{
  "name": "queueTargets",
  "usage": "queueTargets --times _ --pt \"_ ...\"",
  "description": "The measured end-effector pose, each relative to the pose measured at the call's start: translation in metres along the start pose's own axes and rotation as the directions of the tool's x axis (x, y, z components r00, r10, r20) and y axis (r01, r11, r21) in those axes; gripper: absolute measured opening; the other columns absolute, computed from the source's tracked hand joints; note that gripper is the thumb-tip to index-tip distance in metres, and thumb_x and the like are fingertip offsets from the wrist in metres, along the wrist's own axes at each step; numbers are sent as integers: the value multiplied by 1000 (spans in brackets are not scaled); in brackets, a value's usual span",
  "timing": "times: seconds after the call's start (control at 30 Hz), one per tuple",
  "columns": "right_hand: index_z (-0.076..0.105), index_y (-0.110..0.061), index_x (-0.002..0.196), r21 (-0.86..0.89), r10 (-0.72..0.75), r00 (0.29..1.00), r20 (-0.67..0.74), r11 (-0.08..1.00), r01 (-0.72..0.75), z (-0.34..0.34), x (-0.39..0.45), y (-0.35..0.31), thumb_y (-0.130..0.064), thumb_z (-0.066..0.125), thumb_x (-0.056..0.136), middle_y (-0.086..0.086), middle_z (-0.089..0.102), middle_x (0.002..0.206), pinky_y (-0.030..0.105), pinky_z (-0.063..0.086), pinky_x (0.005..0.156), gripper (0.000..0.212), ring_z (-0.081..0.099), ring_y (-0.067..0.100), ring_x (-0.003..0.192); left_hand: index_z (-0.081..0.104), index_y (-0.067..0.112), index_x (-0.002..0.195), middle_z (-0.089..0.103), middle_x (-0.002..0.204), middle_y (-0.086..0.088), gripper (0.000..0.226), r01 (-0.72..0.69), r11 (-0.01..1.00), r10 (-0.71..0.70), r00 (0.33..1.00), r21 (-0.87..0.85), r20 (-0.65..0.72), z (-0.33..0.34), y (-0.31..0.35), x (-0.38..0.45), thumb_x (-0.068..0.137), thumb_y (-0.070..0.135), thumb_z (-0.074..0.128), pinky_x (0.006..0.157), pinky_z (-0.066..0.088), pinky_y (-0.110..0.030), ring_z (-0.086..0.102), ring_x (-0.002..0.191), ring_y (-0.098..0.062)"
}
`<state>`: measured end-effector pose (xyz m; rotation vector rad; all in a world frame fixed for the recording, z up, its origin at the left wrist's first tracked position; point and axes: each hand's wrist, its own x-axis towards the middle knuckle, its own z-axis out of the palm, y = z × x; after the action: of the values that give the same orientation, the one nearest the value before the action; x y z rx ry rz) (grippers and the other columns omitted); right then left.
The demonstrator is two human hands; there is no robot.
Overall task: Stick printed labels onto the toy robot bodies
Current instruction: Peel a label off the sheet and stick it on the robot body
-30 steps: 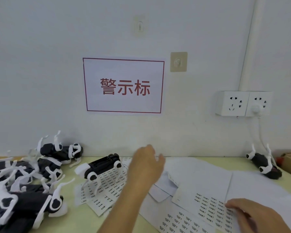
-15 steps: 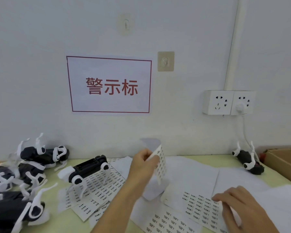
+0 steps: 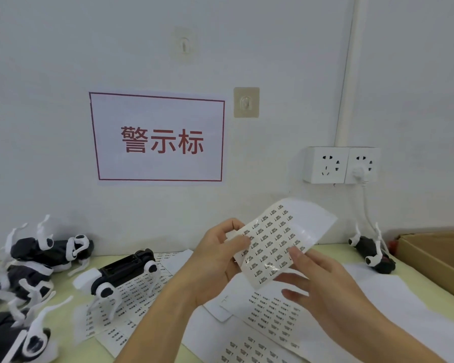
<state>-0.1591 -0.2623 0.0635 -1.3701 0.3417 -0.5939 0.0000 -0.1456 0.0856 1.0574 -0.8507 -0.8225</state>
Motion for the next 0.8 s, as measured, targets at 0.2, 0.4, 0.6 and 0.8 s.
queueTargets --times 0.2,0.4,0.6,0.8 --pt "76 -11 87 -228 -141 951 -274 971 79 4 2 10 -19 67 93 6 78 82 35 54 75 14 76 22 80 58 8 102 78 91 -10 7 18 948 23 992 318 -126 0 -5 4 97 3 60 79 62 -38 76 88 -25" --pt "76 -20 92 -402 -200 962 -186 909 111 4 0 5 -14 63 97 -2 78 79 21 53 64 16 73 14 71 72 10 107 78 98 -9 15 137 947 -110 988 289 -110 -6 0 1 94 7 64 74 61 -34 75 92 -25" --pt "77 -20 90 -511 -126 988 -84 857 66 3 -3 -3 -9 61 97 0 78 76 18 51 56 21 70 13 60 78 11 89 79 86 -6 6 133 902 -48 977 412 -210 -2 -6 2 91 14 73 72 63 -34 77 80 -22" --pt "76 -20 87 -553 -110 981 -161 833 2 15 4 6 -13 59 99 -5 77 73 22 51 55 22 72 12 61 77 11 79 77 75 2 11 215 816 12 922 537 -388 -8 -10 6 81 19 84 59 58 -24 75 69 -12"
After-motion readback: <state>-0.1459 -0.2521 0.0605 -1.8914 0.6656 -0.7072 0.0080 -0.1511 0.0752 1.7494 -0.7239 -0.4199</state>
